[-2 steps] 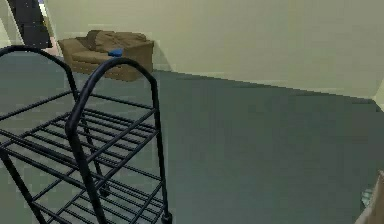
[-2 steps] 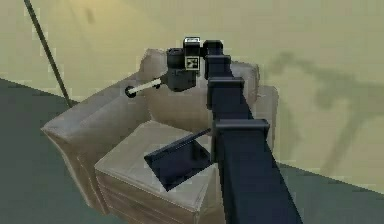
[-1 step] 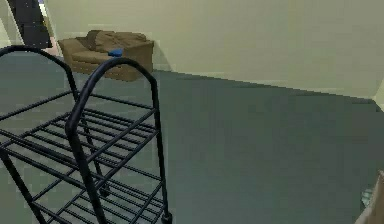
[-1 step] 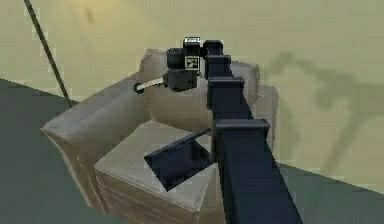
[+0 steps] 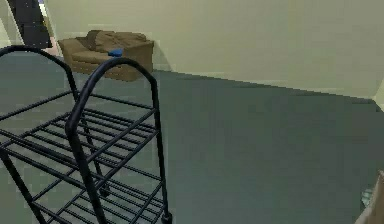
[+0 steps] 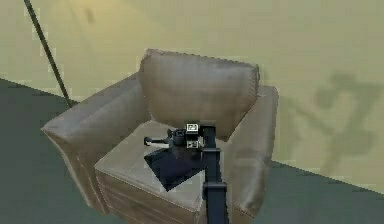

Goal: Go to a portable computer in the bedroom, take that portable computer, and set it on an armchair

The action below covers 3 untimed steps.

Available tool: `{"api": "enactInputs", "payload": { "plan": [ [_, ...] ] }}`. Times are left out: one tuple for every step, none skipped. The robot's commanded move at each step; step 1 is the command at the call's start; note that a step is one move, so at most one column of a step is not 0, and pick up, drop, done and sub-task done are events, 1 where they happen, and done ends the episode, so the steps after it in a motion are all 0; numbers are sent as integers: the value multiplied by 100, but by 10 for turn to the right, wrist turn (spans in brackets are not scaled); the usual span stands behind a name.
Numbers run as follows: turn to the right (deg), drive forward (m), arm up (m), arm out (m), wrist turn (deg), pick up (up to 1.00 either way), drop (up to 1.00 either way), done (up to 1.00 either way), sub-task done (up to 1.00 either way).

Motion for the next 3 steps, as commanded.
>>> {"api": "enactInputs", "payload": {
  "plan": [
    [0,0,-32,0,0,0,0,0,0],
    [0,0,0,0,0,100,0,0,0],
    [0,0,10,0,0,0,0,0,0]
  ]
}}
